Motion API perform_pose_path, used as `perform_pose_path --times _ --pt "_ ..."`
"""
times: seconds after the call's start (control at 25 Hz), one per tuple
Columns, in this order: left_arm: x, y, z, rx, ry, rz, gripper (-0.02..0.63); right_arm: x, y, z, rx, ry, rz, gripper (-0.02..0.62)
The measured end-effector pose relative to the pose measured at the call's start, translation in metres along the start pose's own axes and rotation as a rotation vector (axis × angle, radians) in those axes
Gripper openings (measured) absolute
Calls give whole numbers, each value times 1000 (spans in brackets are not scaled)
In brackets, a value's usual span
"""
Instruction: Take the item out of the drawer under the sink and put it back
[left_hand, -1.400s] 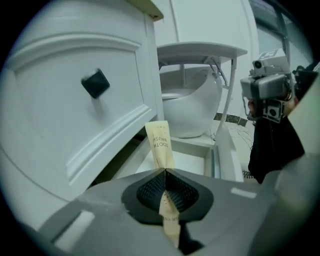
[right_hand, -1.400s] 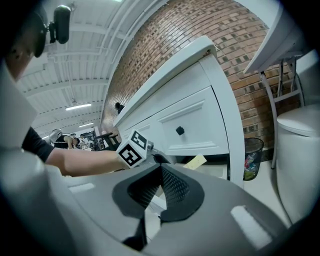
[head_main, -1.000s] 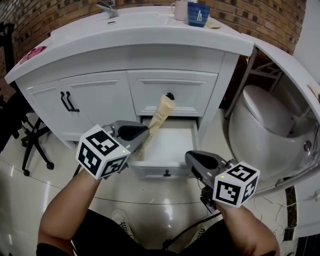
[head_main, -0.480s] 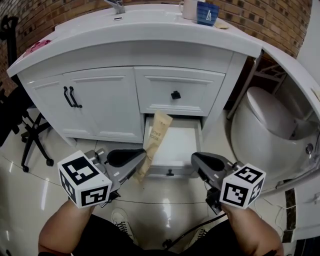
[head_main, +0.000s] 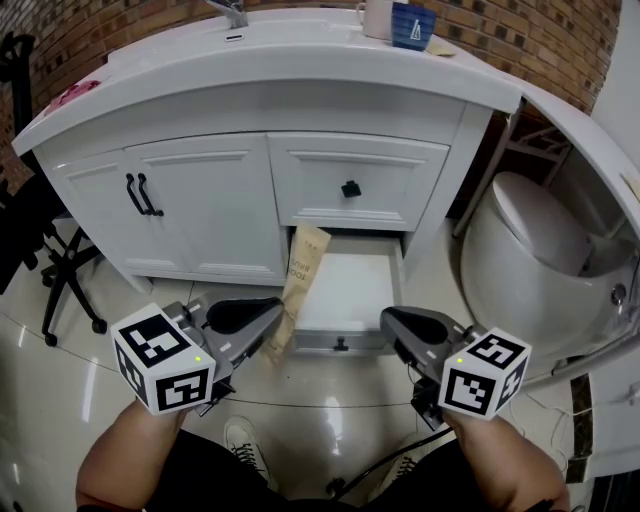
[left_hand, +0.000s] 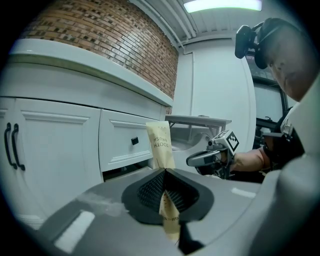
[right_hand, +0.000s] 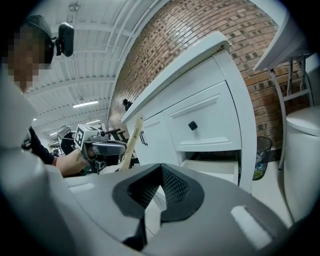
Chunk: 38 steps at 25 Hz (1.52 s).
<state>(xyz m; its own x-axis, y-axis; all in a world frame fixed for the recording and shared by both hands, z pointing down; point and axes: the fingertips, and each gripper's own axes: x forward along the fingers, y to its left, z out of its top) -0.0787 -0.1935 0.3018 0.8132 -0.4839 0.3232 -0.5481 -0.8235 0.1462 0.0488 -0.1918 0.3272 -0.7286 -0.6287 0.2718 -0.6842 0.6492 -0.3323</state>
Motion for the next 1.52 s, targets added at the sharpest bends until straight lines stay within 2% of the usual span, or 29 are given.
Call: perform_pose_path --times 0.56,0.92,1.2,1.28,1.52 --pt "20 -17 -7 11 26 -58 11 -3 -1 1 0 -2 -3 3" --pt "23 -17 -5 9 24 -58 11 -5 -1 0 0 0 -8 3" --pt "23 -8 1 -5 6 -23 11 -6 -1 0 0 -2 -11 3" --pt "25 -1 6 16 1 1 11 -5 -2 1 1 -6 -10 3" --pt "49 30 26 185 22 107 11 -5 -10 6 13 -24 -24 3"
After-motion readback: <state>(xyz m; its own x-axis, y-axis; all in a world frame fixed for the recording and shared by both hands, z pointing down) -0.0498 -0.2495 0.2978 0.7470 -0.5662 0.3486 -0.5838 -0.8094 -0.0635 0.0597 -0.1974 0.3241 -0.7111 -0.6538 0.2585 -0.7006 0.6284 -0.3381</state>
